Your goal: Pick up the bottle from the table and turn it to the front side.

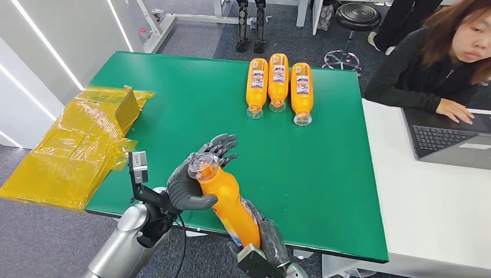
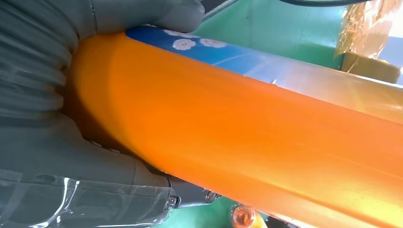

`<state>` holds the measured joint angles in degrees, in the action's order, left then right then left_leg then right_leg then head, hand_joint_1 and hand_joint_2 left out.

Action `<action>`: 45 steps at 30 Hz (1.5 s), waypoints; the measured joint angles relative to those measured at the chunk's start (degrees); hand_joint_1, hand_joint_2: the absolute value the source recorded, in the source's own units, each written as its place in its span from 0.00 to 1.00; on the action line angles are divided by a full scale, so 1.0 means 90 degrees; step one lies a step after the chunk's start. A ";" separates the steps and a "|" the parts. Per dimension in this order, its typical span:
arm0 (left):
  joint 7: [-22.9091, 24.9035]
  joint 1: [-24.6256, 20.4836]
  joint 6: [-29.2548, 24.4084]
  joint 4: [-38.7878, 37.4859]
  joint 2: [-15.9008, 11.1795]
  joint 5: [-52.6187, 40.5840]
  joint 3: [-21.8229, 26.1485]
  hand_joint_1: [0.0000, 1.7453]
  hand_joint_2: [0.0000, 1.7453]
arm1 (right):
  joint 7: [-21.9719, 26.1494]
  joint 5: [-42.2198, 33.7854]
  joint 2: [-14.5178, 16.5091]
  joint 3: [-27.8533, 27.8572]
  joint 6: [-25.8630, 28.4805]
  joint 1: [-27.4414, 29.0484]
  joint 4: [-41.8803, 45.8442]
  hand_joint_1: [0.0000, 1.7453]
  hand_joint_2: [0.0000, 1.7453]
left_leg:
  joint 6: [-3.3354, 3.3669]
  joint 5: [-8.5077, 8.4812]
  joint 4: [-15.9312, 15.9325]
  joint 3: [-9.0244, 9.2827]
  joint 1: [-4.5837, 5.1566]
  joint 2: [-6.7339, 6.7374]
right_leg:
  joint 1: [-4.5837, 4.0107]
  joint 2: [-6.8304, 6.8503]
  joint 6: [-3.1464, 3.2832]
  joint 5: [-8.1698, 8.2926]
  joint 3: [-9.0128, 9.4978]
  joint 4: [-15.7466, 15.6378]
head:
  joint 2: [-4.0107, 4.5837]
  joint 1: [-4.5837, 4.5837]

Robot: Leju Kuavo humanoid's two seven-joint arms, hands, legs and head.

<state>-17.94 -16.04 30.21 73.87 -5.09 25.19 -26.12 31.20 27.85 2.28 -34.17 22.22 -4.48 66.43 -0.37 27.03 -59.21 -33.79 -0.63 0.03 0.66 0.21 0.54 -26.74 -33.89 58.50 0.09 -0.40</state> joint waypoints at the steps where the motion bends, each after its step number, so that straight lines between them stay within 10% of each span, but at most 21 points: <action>1: 0.0005 -0.0054 0.0053 0.0001 -0.0049 0.0078 -0.0013 0.00 1.00 | 0.0017 -0.0023 0.0008 -0.0010 0.0005 -0.0015 -0.0035 1.00 1.00 | -0.0001 0.0000 0.0000 0.0000 0.0000 0.0000 | 0.0000 0.0000 0.0000 0.0000 0.0000 0.0001 | 0.0000 0.0001; 5: 0.0024 -0.0273 0.0151 -0.0001 -0.0200 0.0324 -0.0118 1.00 1.00 | 0.0092 -0.0111 0.0046 -0.0041 0.0016 -0.0075 -0.0158 1.00 1.00 | -0.0001 -0.0001 0.0000 0.0000 0.0000 0.0000 | -0.0001 0.0000 0.0000 0.0000 0.0000 0.0001 | 0.0000 0.0001; 25: -0.0085 -0.0573 -0.0169 -0.0098 -0.0295 0.0492 -0.0427 1.00 1.00 | 0.0071 -0.0161 0.0222 -0.0050 0.0032 -0.0276 -0.0279 1.00 1.00 | -0.0002 -0.0001 0.0000 -0.0001 0.0001 0.0000 | 0.0000 -0.0002 0.0003 0.0002 0.0000 0.0002 | 0.0000 -0.0001; 27: -0.0084 -0.0574 -0.0200 -0.0097 -0.0270 0.0492 -0.0427 1.00 1.00 | 0.0037 -0.0122 0.0226 -0.0049 0.0056 -0.0281 -0.0270 0.70 1.00 | -0.0002 -0.0001 0.0000 -0.0001 0.0001 0.0000 | 0.0000 -0.0002 0.0003 0.0002 0.0000 0.0001 | 0.0000 -0.0001; 29: -0.0080 -0.0573 -0.0236 -0.0097 -0.0245 0.0483 -0.0427 1.00 1.00 | 0.0001 -0.0093 0.0228 -0.0047 0.0073 -0.0282 -0.0251 0.21 1.00 | -0.0002 -0.0001 0.0000 -0.0002 0.0001 0.0000 | 0.0000 -0.0001 0.0003 0.0002 0.0000 0.0001 | 0.0000 -0.0001; 31: -0.0066 -0.0571 -0.0272 -0.0097 -0.0214 0.0458 -0.0427 1.00 1.00 | -0.0029 -0.0067 0.0230 -0.0044 0.0087 -0.0283 -0.0232 0.00 1.00 | -0.0002 -0.0001 0.0000 -0.0002 0.0001 0.0000 | 0.0000 -0.0001 0.0003 0.0002 0.0000 0.0001 | 0.0000 -0.0001; 45: -0.0010 -0.0388 -0.0432 -0.0097 -0.0041 0.0153 -0.0428 1.00 1.00 | 0.0037 -0.0005 0.0295 -0.0056 0.0102 -0.0359 -0.0113 0.00 1.00 | -0.0002 -0.0001 0.0000 -0.0001 0.0000 0.0001 | 0.0000 -0.0002 0.0003 0.0003 0.0000 0.0002 | 0.0000 -0.0001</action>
<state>-18.04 -19.54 26.33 73.00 -5.46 26.56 -29.97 31.53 27.80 4.94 -34.68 23.14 -7.71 65.41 -0.38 27.02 -59.21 -33.79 -0.63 0.04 0.66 0.19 0.57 -26.72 -33.89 58.52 0.09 -0.41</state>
